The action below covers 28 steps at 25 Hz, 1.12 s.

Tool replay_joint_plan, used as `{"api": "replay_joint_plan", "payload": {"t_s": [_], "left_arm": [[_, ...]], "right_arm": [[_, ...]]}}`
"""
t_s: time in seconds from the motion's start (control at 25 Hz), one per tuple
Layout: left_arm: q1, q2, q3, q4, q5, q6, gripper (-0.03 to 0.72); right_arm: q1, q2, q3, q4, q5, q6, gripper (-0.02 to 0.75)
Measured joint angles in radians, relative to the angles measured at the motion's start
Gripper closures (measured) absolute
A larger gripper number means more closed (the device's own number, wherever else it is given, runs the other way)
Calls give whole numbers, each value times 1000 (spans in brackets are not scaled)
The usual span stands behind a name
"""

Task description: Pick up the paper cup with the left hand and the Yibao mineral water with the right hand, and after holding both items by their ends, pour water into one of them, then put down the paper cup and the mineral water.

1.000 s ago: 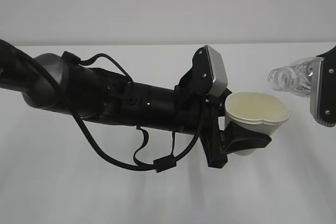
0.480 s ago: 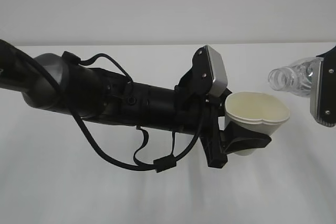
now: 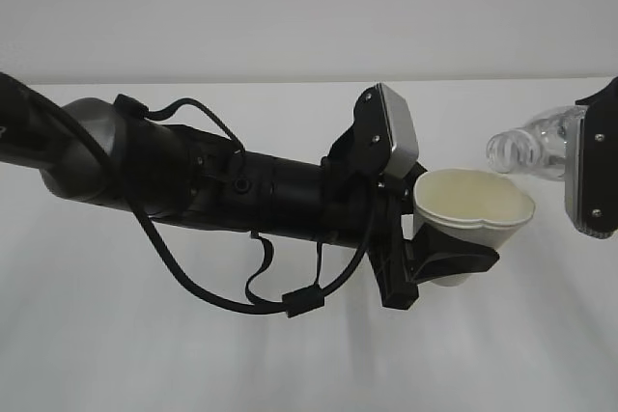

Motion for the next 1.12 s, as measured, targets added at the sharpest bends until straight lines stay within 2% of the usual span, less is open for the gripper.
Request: {"api": "replay_joint_plan", "payload": {"t_s": [1.12], "left_arm": [[0,0,0,0,1,0,263]], "right_arm": [[9,-12,0,0,14,-51,276]]}}
